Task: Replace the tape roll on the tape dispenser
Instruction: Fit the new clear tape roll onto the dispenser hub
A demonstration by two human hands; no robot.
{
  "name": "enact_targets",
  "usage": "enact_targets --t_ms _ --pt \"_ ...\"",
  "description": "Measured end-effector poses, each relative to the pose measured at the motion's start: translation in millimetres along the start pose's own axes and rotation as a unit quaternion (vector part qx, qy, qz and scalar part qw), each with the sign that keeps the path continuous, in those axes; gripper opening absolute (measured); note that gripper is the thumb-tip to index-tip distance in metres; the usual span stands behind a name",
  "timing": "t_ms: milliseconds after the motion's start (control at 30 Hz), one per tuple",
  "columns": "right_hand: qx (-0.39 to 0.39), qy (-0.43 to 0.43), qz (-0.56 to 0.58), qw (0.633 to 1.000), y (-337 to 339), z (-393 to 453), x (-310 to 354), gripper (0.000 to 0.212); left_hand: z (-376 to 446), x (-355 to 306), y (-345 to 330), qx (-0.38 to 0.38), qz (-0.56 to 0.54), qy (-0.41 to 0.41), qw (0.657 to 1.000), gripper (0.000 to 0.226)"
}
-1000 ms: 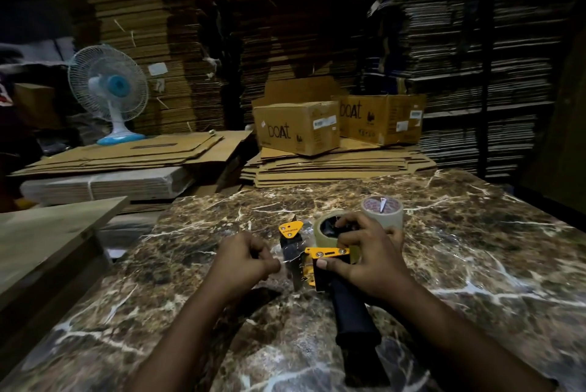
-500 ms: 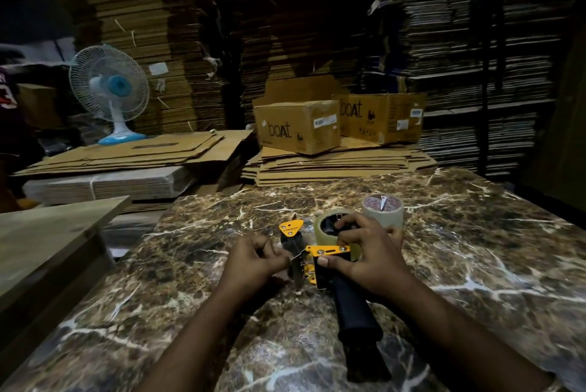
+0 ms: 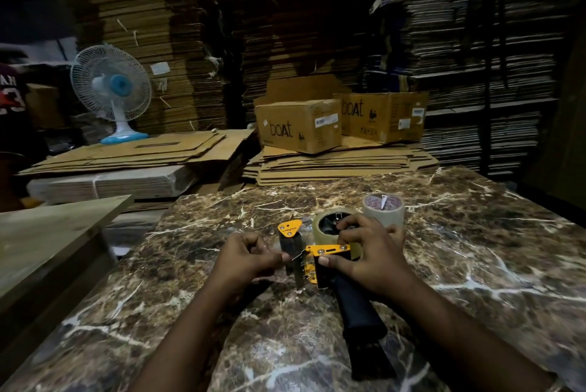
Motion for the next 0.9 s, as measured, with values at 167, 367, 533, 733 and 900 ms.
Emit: enact_targets --t_ms 167,367,533,733,900 --pt "0.004 -0.001 -0.012 1.0 -1.0 0.4 -1.1 0.055 -4.5 2.6 -5.0 0.004 -0.017 0.043 0.999 0.037" --pt "0.001 -0.003 -0.011 1.0 -1.4 0.3 -2.3 0.057 -8.3 -6.0 -4.6 -0.029 0.027 0.037 0.999 0.035" --pt "0.002 -0.006 -0.012 1.0 -3.2 1.3 -3.4 0.057 -10.0 -4.2 -1.0 -0.117 0.087 0.014 0.989 0.045" --pt "-0.001 -0.008 -0.002 1.0 -1.4 0.0 -2.0 0.06 -13.9 -4.7 -6.2 -0.115 0.046 0.031 0.992 0.042" --pt "-0.002 -0.008 0.0 1.0 -0.1 -0.3 -1.9 0.063 -9.3 -1.2 -3.7 -0.08 0.061 0.053 0.994 0.038"
Point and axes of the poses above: each hand's wrist, its own z-axis towards the middle knuckle, its own y-axis out of the back of the hand, x = y × z, the point moved 9 cm from there along z, towards the middle knuckle, and after that the axes turned 8 degrees about x, right-handed, at the moved point
